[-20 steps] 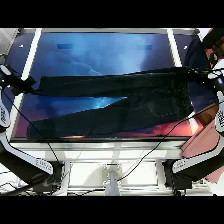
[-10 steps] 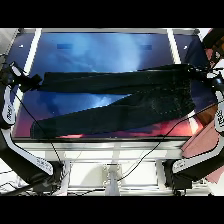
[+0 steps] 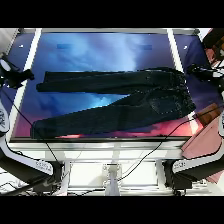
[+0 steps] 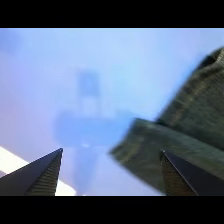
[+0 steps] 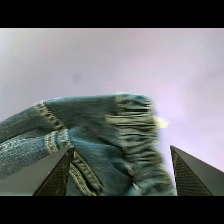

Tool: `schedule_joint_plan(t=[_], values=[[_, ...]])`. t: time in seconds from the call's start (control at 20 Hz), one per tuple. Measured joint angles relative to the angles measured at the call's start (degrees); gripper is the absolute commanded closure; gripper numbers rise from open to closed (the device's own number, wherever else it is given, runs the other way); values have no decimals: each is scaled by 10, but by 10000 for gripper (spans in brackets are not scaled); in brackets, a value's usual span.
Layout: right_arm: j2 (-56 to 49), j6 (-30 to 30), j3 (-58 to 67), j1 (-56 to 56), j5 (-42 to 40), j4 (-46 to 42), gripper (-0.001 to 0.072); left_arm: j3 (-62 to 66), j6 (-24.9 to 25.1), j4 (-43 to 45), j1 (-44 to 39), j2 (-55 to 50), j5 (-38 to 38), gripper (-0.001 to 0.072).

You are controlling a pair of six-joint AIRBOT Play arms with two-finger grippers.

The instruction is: Fold the clothes and pants, and hang the long-sleeved shirts on hangers.

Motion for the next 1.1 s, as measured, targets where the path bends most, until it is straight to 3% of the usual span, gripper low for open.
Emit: schedule_joint_plan(t=[0.05,0.1,0.45,0.6,0.8,0.85,0.9,1.1], values=[[14,11,0,-12,17,-12,89,0,1,19,6,21,-6,227],[29,25,0,-27,42,-27,114,0,5,33,12,40,-13,236],[78,99,-23,-163,353,-89,162,-1,61,80,56,158,-37,238],[81,93,-65,-190,425,-89,163,-7,72,84,65,175,-57,237],[82,70,-138,-201,424,-60,168,-41,78,81,69,182,-76,237],[80,66,-155,-202,410,-52,171,-54,79,79,69,182,-81,237],[79,62,-169,-203,395,-47,220,-68,80,77,70,182,-88,237],[65,44,-201,-205,350,-16,225,-125,80,74,73,179,-105,238]])
